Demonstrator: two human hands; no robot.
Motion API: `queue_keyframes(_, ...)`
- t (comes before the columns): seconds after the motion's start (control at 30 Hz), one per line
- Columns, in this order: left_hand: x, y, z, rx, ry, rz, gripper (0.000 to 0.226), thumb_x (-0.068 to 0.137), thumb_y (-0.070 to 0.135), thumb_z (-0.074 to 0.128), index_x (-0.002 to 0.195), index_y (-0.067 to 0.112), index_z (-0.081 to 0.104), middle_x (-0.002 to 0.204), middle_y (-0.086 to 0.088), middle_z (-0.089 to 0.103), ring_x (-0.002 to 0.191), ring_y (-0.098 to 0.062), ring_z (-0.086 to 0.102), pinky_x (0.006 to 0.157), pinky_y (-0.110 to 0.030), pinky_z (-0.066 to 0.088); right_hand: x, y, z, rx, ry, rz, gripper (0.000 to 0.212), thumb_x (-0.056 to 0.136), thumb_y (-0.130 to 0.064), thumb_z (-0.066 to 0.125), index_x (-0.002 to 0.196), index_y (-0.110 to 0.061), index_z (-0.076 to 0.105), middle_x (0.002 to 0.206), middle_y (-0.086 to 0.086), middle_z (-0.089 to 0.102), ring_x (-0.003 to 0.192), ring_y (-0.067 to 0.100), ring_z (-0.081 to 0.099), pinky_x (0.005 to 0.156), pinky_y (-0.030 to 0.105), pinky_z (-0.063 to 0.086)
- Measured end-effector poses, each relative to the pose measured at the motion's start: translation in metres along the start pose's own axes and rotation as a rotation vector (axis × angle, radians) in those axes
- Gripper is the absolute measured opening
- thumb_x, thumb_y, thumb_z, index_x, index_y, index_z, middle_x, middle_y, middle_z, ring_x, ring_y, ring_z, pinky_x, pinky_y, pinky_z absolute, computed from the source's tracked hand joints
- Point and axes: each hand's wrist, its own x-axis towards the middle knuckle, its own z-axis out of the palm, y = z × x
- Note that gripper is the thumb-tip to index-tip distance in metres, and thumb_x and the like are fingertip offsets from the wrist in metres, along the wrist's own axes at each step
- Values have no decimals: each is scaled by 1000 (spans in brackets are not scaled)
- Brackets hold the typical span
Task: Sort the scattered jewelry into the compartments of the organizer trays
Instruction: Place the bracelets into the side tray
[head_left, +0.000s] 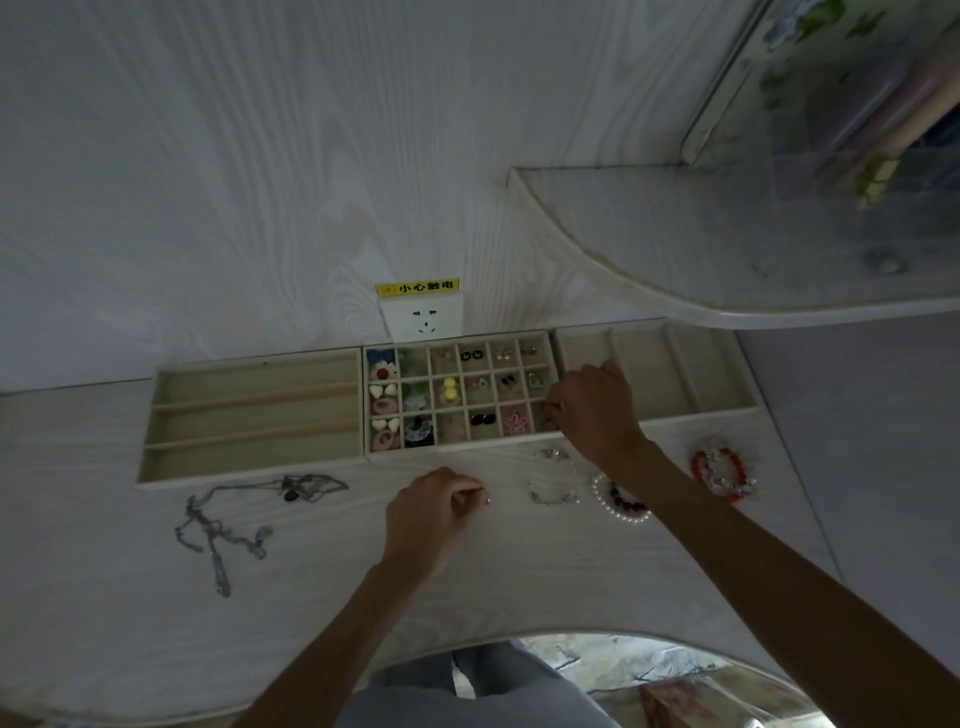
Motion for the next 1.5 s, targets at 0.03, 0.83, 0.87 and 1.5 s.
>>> queue_keyframes(0.03, 0, 1, -1, -6, -3, 4, 16, 89, 41, 58, 95, 35, 71, 97, 18, 68, 86, 2, 61, 73, -20, 47, -1, 1, 0, 8, -8, -4, 17, 83, -18, 61, 73, -19, 75, 67, 1, 68, 67, 19, 56, 71, 28, 21)
queue_keyframes(0.83, 123, 108, -13, 512, -231, 108, 16, 85, 18, 64, 95, 6, 68, 87, -9, 70, 88, -22, 67, 76, -35, 53, -84, 43, -7, 236, 198, 249, 12, 79, -20, 69, 67, -23, 67, 62, -6, 62, 62, 17, 57, 66, 28, 40)
queue_keyframes(0.87, 124, 108, -13, 500, -239, 103, 22, 84, 22, 66, 99, 6, 67, 90, -9, 71, 91, -23, 67, 79, -36, 53, -83, 42, -7, 242, 192, 246, 13, 79, -20, 69, 67, -23, 67, 61, -6, 62, 62, 17, 57, 66, 28, 40)
queue_keyframes(1.5, 113, 99, -52, 166, -454, 37, 25, 89, 10, 59, 113, 8, 67, 114, -4, 68, 95, -13, 65, 88, -22, 45, -74, 47, 4, 272, 218, 38, 19, 78, -12, 61, 91, -22, 72, 82, -4, 64, 78, 15, 56, 75, 32, 45)
